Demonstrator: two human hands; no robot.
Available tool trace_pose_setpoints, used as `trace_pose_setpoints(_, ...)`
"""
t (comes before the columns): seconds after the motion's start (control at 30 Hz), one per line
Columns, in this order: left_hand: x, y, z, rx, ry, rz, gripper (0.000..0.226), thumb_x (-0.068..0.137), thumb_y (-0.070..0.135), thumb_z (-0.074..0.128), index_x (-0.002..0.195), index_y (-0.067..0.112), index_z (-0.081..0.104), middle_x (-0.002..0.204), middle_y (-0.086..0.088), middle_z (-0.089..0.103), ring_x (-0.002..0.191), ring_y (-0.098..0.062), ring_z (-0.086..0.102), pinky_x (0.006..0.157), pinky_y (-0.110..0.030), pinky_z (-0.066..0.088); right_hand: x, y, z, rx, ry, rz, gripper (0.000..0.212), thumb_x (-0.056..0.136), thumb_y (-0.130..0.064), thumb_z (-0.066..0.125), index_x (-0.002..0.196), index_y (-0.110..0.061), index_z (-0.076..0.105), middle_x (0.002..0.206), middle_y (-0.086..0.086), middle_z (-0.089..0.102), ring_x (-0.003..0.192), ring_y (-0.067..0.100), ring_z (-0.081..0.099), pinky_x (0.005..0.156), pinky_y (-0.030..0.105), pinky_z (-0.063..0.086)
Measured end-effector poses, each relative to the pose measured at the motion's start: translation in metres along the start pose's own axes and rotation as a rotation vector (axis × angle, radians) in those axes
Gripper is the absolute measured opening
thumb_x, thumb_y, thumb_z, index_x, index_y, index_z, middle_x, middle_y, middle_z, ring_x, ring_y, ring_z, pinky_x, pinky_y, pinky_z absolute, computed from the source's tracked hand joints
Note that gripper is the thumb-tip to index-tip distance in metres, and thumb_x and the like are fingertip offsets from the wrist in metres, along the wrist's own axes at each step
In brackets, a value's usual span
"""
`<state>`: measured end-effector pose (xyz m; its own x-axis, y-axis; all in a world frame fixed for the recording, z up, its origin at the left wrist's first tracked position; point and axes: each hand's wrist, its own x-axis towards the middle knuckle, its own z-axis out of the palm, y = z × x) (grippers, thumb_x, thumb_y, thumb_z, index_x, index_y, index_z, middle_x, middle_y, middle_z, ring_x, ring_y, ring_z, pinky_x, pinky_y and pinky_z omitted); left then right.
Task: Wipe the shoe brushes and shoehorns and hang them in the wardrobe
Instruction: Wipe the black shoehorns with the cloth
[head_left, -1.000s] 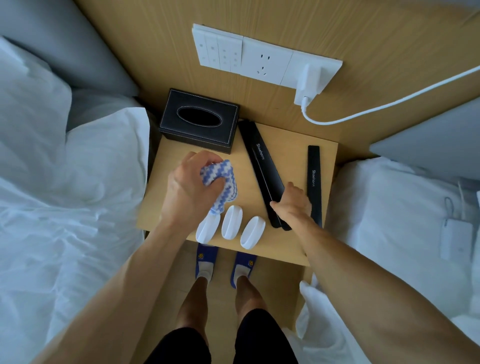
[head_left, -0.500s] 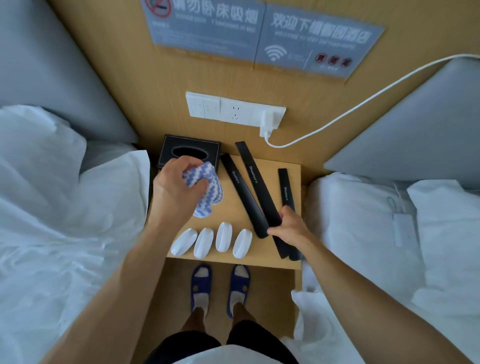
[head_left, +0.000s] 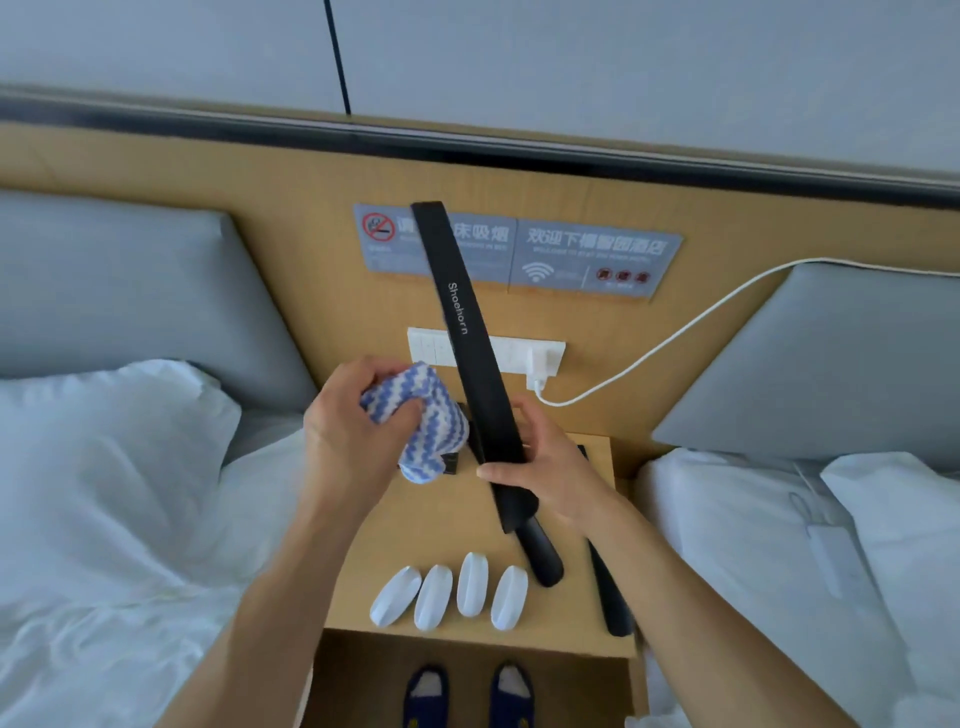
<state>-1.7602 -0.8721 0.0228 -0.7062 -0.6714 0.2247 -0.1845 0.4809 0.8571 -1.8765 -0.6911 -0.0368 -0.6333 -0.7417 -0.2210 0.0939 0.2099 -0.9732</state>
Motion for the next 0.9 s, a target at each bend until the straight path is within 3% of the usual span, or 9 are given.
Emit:
trace_pose_setpoints(0.13, 0.007, 0.021, -0.019, -0.058, 0.053, 0.061, 0.032, 0.078, 0.009, 0.074, 0.100, 0.033, 0.068, 0.093, 0.013, 0.068, 0.083, -0.002, 0.064, 0.072, -0.020, 0.049, 0.008, -0.059, 0.013, 0.176, 0.009, -0.176, 0.042, 0.086, -0.022, 0.074, 0.121, -0.031, 0.053, 0.096, 0.004, 0.073, 0.085, 0.024, 0.070, 0.082, 0.040, 0.055)
trace_pose_setpoints(0.3, 0.018, 0.039, -0.036, -0.108, 0.100, 0.125, 0.031, 0.079, 0.012, 0.075, 0.096, 0.037, 0.068, 0.088, 0.017, 0.070, 0.079, -0.001, 0.067, 0.066, -0.016, 0.051, 0.013, -0.123, 0.014, 0.226, 0.094, -0.311, 0.024, 0.093, -0.014, 0.061, 0.110, -0.031, 0.060, 0.099, 0.008, 0.075, 0.090, 0.028, 0.073, 0.078, 0.040, 0.058)
trace_pose_setpoints(0.4, 0.027, 0.052, -0.045, -0.106, 0.115, 0.164, 0.034, 0.078, 0.013, 0.078, 0.096, 0.039, 0.067, 0.089, 0.021, 0.070, 0.077, 0.001, 0.067, 0.061, -0.011, 0.050, 0.014, -0.146, 0.008, 0.229, 0.123, -0.359, 0.028, 0.093, -0.002, 0.059, 0.113, -0.021, 0.057, 0.099, 0.014, 0.075, 0.092, 0.032, 0.074, 0.082, 0.042, 0.060)
trace_pose_setpoints(0.5, 0.041, 0.071, -0.053, -0.102, 0.137, 0.215, 0.036, 0.076, 0.015, 0.082, 0.097, 0.038, 0.066, 0.091, 0.027, 0.068, 0.079, 0.006, 0.066, 0.062, -0.003, 0.046, 0.013, -0.158, 0.004, 0.220, 0.158, -0.383, 0.041, 0.095, 0.006, 0.053, 0.118, -0.028, 0.058, 0.102, 0.011, 0.076, 0.095, 0.030, 0.074, 0.086, 0.041, 0.060)
trace_pose_setpoints(0.73, 0.072, 0.135, -0.065, -0.130, 0.153, 0.429, 0.032, 0.077, 0.018, 0.084, 0.098, 0.034, 0.066, 0.094, 0.024, 0.069, 0.087, 0.003, 0.067, 0.069, -0.009, 0.051, 0.000, -0.170, 0.000, 0.262, 0.219, -0.380, 0.043, 0.099, -0.004, 0.049, 0.112, -0.040, 0.070, 0.110, 0.008, 0.074, 0.103, 0.030, 0.072, 0.096, 0.054, 0.054)
trace_pose_setpoints(0.9, 0.099, 0.193, -0.061, -0.087, 0.198, 0.624, 0.024, 0.078, 0.017, 0.080, 0.097, 0.029, 0.070, 0.089, 0.024, 0.068, 0.084, 0.005, 0.064, 0.071, -0.003, 0.043, -0.011, -0.170, 0.002, 0.071, 0.317, -0.419, 0.044, 0.097, 0.001, 0.053, 0.114, -0.036, 0.070, 0.109, -0.003, 0.074, 0.108, 0.017, 0.068, 0.101, 0.049, 0.051)
